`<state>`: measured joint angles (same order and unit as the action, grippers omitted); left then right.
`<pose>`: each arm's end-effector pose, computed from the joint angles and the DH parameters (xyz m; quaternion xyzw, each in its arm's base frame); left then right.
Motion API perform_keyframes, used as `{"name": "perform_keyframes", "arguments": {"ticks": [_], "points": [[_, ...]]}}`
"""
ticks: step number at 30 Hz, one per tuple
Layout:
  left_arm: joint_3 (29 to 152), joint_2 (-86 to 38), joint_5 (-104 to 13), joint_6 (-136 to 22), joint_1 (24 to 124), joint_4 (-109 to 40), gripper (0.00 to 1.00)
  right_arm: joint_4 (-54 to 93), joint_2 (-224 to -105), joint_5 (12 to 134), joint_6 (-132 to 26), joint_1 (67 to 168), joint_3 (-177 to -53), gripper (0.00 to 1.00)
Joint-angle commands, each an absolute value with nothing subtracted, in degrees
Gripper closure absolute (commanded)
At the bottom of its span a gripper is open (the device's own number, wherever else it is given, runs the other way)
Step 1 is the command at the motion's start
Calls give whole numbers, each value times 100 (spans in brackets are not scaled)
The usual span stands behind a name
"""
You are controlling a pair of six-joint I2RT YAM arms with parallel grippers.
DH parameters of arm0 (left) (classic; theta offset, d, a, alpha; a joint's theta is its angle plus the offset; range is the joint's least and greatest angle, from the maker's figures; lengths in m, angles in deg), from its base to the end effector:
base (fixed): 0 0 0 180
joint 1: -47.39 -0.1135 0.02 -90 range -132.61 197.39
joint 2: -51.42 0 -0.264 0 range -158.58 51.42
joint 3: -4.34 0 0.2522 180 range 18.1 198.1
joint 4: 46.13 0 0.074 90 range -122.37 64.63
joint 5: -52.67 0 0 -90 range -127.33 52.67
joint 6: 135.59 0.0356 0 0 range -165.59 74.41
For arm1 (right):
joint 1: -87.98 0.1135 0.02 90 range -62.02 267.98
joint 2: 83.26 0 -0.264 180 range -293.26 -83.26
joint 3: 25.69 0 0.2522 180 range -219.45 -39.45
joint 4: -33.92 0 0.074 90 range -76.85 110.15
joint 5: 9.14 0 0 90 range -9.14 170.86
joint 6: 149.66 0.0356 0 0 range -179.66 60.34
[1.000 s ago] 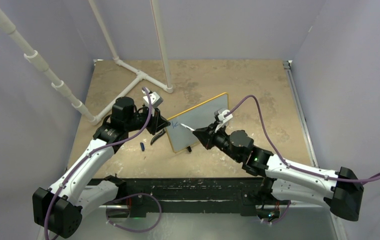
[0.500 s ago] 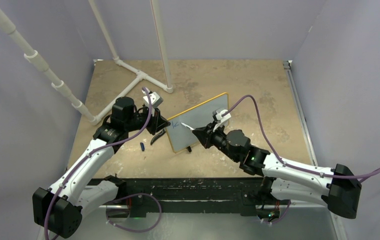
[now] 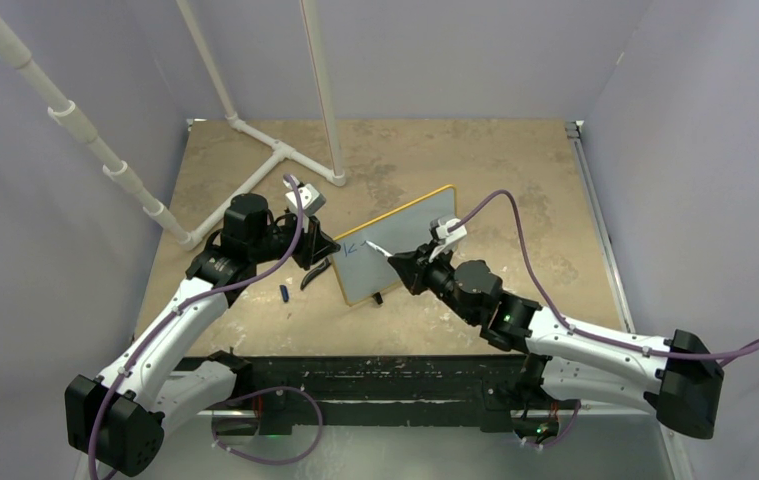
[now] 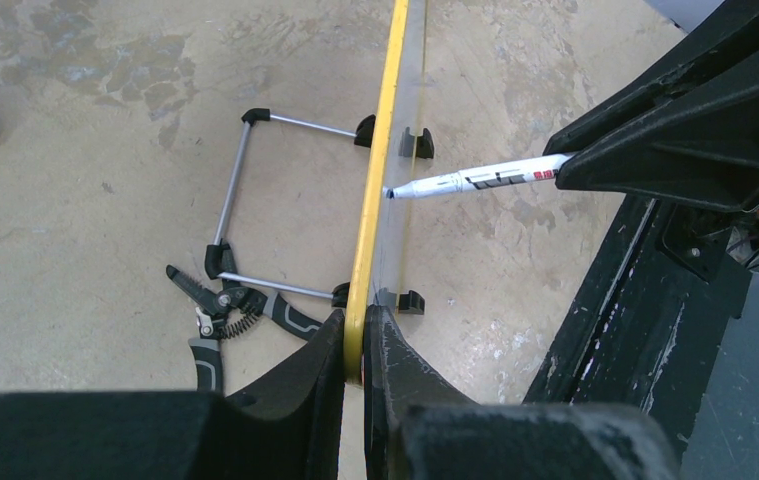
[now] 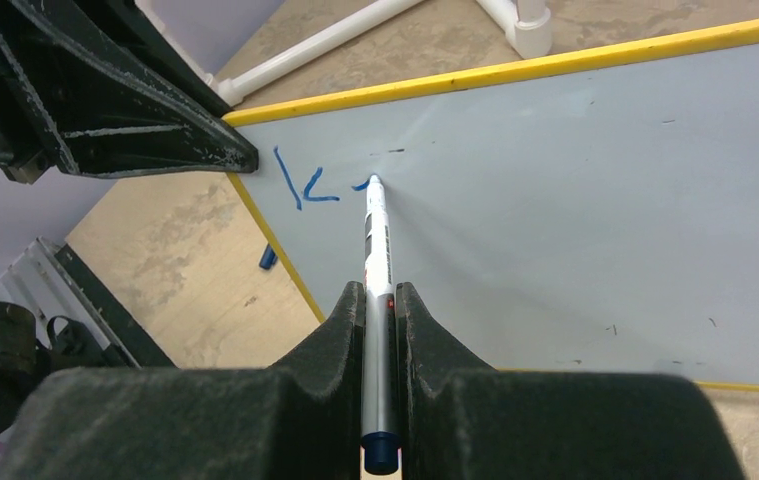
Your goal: Write a sentence on the whiteboard
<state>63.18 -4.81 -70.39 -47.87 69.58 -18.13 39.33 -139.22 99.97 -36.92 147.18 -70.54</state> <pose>0.1954 -0.1007 0.2999 0.2898 0.7718 -0.3436 0.4497 0.1261 0.1888 0.2730 -0.1229 0.7293 0.3410 0.5804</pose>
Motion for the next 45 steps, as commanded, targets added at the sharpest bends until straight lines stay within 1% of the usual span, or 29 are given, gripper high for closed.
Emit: {"name": "perform_keyframes", "arguments": {"ticks": [1,16,31,45], "points": [[6331,-370,-7042,-4665,6960,-1960,100,3997,-13793,10317,-3661,14696,-7195,100],[6335,-353,-7057,-4660,6955,-1955,100,4480,-13993,9845,-3927,14696,-7239,100],[6323,-360,-7049,-4661,6954,-1953,100,4088,-13933,9848,-3725,14701,-7005,100],[6328,-346,-7061,-4658,6958,-1963,100,3928,-14030,9977,-3642,14696,-7036,100]]}}
